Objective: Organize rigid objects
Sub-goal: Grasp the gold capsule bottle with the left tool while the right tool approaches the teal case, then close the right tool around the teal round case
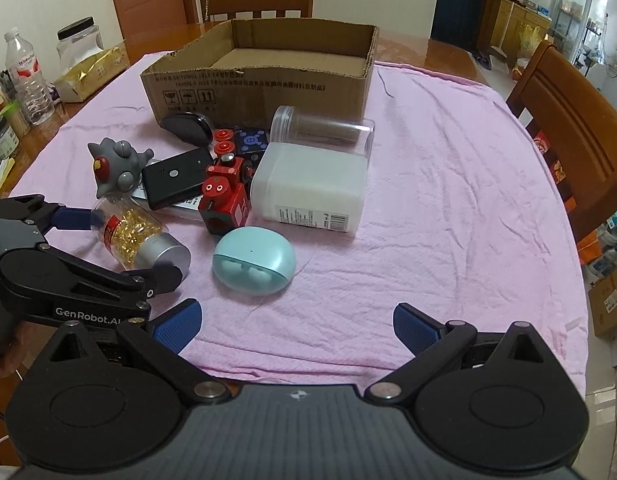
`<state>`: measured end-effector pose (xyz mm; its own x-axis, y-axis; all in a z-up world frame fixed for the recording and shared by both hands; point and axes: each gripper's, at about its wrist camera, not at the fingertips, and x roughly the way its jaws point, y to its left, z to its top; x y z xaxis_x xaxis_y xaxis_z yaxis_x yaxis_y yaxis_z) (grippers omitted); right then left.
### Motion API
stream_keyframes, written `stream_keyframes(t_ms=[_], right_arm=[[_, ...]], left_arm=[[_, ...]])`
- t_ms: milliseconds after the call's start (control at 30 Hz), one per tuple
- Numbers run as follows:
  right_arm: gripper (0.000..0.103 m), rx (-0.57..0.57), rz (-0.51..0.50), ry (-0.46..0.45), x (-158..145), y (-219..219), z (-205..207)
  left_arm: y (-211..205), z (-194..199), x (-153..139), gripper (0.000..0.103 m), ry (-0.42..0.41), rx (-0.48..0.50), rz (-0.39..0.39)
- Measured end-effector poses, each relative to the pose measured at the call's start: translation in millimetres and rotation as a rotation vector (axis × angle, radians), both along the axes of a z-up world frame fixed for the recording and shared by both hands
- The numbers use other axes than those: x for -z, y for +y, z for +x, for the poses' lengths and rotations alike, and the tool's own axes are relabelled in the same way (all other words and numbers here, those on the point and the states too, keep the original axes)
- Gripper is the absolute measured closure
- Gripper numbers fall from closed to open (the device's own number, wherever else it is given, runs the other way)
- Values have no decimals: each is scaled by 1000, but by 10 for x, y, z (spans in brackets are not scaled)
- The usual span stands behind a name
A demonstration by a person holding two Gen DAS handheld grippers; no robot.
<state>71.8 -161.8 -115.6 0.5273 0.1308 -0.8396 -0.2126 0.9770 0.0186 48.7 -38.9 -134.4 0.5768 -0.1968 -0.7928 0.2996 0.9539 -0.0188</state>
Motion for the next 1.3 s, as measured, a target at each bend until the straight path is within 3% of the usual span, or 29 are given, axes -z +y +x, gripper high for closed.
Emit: stream_keyframes(t_ms=[67, 233, 467, 867, 1067, 1200, 1300], right_arm=[[0, -6, 1, 6, 21, 14, 23], [0, -42, 20, 17, 118, 47, 68], [0, -163, 14, 23, 323, 164, 166], [0, -372, -7, 8, 444, 465, 531], [0, -464, -27, 57, 408, 567, 406], [0, -497, 23, 100, 365, 592, 309], [3, -510, 7, 82, 365, 621, 317]], left_arm=[[-2, -22, -5, 10, -14, 14, -5], [-1, -75, -27, 10, -45, 32, 2], [175, -180, -51, 10, -24, 9, 18], [616, -258, -43, 10, -2, -119, 23], [672, -240, -50, 10, -6, -130, 16], [680, -232, -46, 10, -8, -117, 20], [684, -221, -52, 10, -3, -113, 27]])
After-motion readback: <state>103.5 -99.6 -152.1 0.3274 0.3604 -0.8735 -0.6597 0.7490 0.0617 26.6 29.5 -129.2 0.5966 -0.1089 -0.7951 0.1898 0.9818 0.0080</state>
